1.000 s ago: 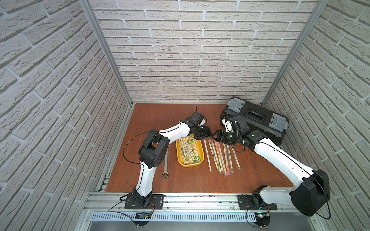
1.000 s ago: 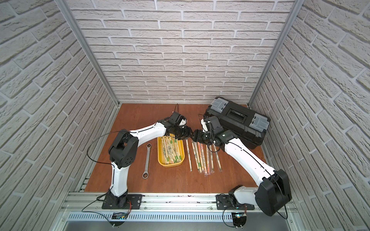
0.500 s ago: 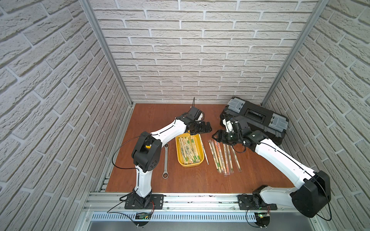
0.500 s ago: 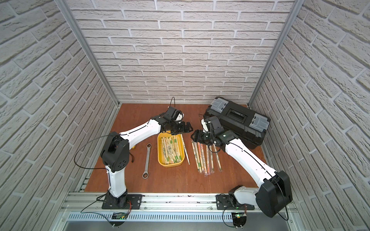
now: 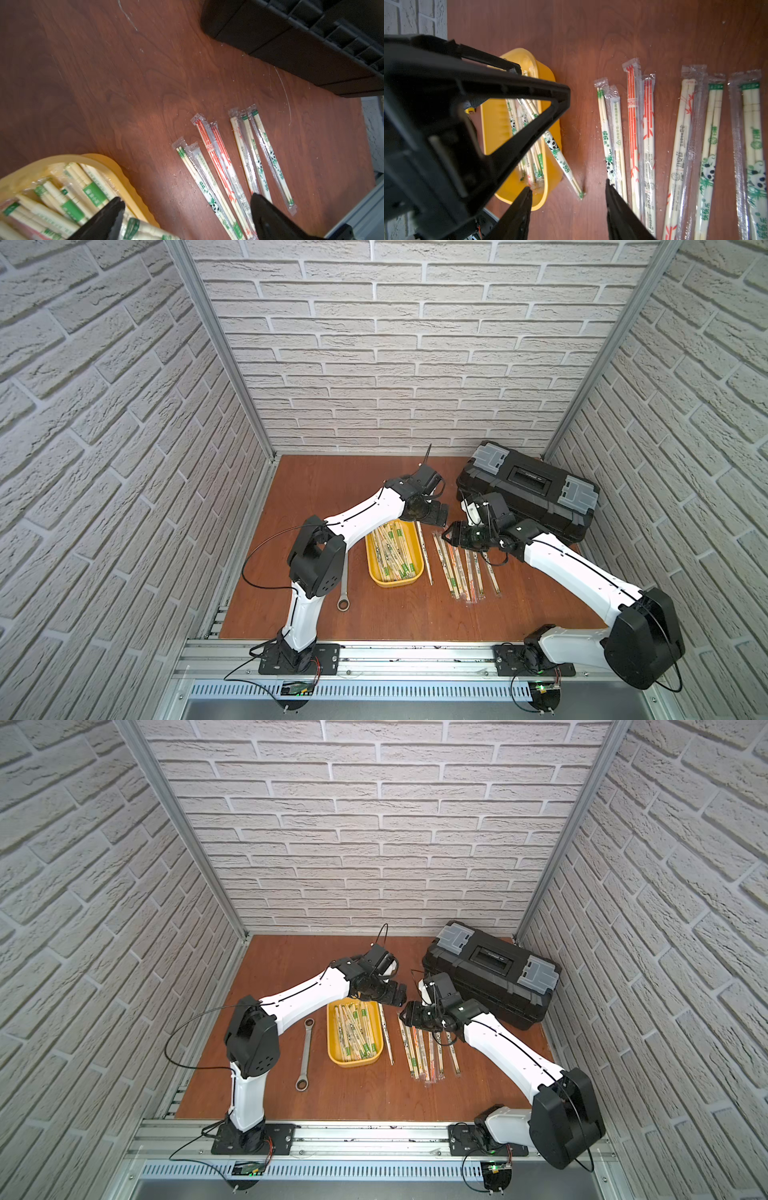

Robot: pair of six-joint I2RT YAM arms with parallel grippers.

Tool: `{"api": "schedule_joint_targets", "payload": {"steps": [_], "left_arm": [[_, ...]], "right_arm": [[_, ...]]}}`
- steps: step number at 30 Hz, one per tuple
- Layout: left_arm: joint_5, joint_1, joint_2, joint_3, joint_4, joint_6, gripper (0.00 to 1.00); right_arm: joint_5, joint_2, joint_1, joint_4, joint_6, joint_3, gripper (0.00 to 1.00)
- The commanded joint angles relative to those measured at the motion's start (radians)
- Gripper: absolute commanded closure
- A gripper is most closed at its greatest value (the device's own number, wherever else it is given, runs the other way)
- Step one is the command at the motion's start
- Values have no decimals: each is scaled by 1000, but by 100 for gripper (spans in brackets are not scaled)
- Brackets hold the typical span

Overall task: Take the paired disposable chopsticks out of the storage box
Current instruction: Place the paired disposable chopsticks at the center of the board, then move the storage box to the center of the board.

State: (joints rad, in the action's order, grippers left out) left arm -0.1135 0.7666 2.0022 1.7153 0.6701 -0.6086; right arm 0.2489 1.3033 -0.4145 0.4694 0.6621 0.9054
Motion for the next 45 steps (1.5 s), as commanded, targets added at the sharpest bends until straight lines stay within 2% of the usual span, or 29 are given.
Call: {"api": "schedule_joint_targets", "payload": {"steps": [1, 7, 14, 23, 27, 34, 45], "left_arm": [[-105, -33, -39, -78, -117, -90, 2], [-196, -43, -55, -133, -228, -152, 2], [-225, -43, -67, -140, -262, -152, 2], [-167, -96, -136, -164, -211, -127, 2], [-127, -128, -175, -184, -149, -93, 2], [-31, -189, -275, -296, -68, -41, 2], [13, -346, -444, -481, -63, -25, 2]], "right_arm": [[16, 1, -11, -195, 32, -104, 46], [16, 67, -42, -414, 41, -186, 48], [33, 165, -49, -446, 42, -140, 52], [3, 113, -58, -300, 16, -68, 52], [-47, 127, -71, -202, -3, -11, 53], [-159, 239, -116, -57, -13, 88, 57], [-159, 406, -262, -23, -5, 276, 58]]}}
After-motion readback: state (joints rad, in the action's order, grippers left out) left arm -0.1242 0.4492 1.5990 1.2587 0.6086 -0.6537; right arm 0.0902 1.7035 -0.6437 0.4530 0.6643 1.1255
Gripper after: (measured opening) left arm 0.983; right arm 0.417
